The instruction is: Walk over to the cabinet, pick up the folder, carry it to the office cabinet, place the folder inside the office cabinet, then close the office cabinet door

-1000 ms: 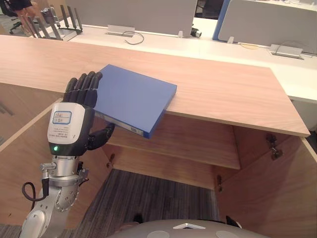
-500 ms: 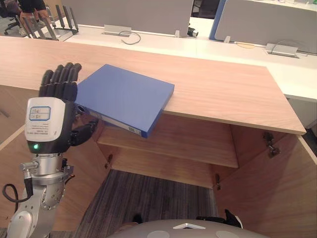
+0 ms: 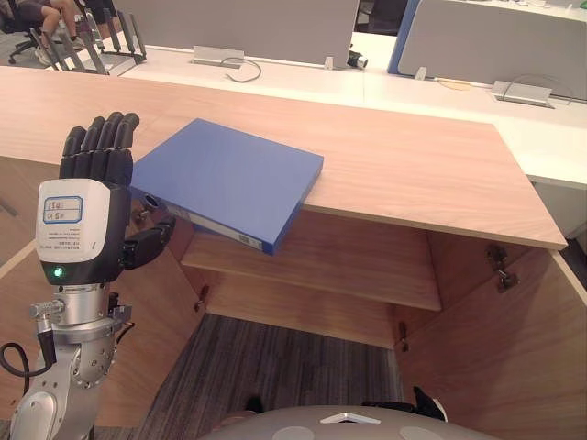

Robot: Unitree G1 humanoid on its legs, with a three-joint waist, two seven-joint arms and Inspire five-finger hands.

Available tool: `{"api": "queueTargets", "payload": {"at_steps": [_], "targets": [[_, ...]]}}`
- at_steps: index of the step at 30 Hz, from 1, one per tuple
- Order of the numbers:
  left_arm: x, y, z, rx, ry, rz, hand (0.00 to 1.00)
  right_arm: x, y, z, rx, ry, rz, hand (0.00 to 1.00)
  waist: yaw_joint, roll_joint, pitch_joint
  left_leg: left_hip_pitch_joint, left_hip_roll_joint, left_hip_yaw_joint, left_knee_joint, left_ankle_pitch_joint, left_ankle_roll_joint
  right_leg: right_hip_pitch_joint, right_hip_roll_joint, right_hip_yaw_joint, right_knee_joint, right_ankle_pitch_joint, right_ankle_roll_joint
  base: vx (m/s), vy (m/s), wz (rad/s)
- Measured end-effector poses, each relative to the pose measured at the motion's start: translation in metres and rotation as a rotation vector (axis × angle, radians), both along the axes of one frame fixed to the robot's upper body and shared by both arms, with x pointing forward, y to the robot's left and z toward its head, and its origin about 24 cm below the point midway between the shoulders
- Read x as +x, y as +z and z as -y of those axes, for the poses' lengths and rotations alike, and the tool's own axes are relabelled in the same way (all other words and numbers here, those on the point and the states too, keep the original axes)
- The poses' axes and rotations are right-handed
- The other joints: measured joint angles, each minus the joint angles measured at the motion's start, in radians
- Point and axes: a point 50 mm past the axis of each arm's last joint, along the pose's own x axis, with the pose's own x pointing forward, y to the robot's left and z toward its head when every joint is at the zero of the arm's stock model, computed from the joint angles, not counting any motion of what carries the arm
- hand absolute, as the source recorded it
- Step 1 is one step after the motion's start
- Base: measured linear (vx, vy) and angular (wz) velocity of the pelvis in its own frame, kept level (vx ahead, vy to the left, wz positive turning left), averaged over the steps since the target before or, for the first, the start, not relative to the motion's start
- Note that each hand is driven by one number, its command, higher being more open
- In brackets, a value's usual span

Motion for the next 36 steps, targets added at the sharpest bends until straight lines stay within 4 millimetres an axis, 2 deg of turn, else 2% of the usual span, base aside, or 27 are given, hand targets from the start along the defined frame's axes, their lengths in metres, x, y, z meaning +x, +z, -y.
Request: {"api": "queueTargets", "payload": {"at_steps": [5,21,22,29,30,31,32,34,35,36], "targets": [[-0.004,-0.006,-0.001,-0.009,0.007,-0.032,1.00,0.000,0.000,0.000,0.000,0.000,0.001,1.00,-0.015,0.001,0.001,0.000,0.000,-0.001,0.000,0.000,0.000,0.000,0.000,-0.001,0.000,0.000,0.000,0.00,0.000,0.00],[0.000,-0.014,0.013,-0.025,-0.063,-0.084,1.00,-0.002,-0.001,-0.003,0.008,0.015,-0.015,1.00,-0.022,0.004,-0.001,0.000,0.003,0.010,-0.001,-0.001,-0.001,-0.007,0.000,0.012,0.002,0.001,0.001,0.00,0.000,-0.02],[0.002,-0.016,0.014,-0.022,-0.074,-0.099,1.00,-0.002,-0.001,-0.003,0.008,0.015,-0.014,1.00,-0.020,0.010,0.001,0.000,0.001,0.012,-0.002,0.001,0.002,-0.008,0.000,0.011,0.000,0.002,-0.001,0.00,0.000,-0.05],[0.010,-0.035,0.004,0.025,-0.054,-0.219,1.00,0.002,-0.001,-0.003,0.007,0.017,-0.007,1.00,-0.020,0.018,0.003,0.002,-0.005,0.013,-0.005,0.008,0.011,0.000,-0.002,0.010,-0.023,0.002,-0.001,0.00,0.000,-0.01],[0.010,-0.035,0.004,0.026,-0.055,-0.224,1.00,0.002,-0.001,-0.003,0.007,0.017,-0.007,1.00,-0.019,0.014,0.000,0.003,-0.006,0.013,-0.005,0.008,0.011,0.002,-0.003,0.010,-0.026,0.002,-0.001,0.00,0.000,0.00],[0.010,-0.035,0.004,0.028,-0.056,-0.225,1.00,0.002,-0.001,-0.003,0.007,0.017,-0.007,1.00,-0.019,0.022,0.005,0.003,-0.006,0.013,-0.005,0.008,0.011,0.003,-0.003,0.010,-0.028,0.002,-0.001,0.00,0.000,0.00],[0.010,-0.035,0.004,0.036,-0.062,-0.229,1.00,0.003,-0.001,-0.003,0.007,0.017,-0.005,1.00,-0.019,0.014,0.000,0.004,-0.006,0.013,-0.004,0.008,0.011,0.006,-0.002,0.010,-0.031,0.003,-0.001,0.00,0.000,0.00],[0.011,-0.034,0.004,0.053,-0.078,-0.235,1.00,0.003,-0.001,-0.003,0.007,0.017,-0.003,1.00,-0.017,0.021,0.005,0.004,-0.006,0.013,-0.003,0.008,0.011,0.006,-0.002,0.010,-0.034,0.004,-0.001,0.00,0.000,0.00],[0.011,-0.033,0.004,0.065,-0.086,-0.242,1.00,0.005,0.000,-0.003,0.006,0.017,0.000,1.00,-0.017,0.013,0.000,0.005,-0.007,0.013,-0.003,0.008,0.011,0.007,-0.003,0.010,-0.034,0.004,-0.001,0.00,0.000,0.00],[0.011,-0.033,0.004,0.070,-0.089,-0.246,1.00,0.007,0.000,-0.003,0.006,0.019,0.005,1.00,-0.018,0.019,0.004,0.005,-0.007,0.013,-0.003,0.008,0.011,0.007,-0.003,0.010,-0.035,0.004,-0.001,0.00,0.000,0.00]]}}
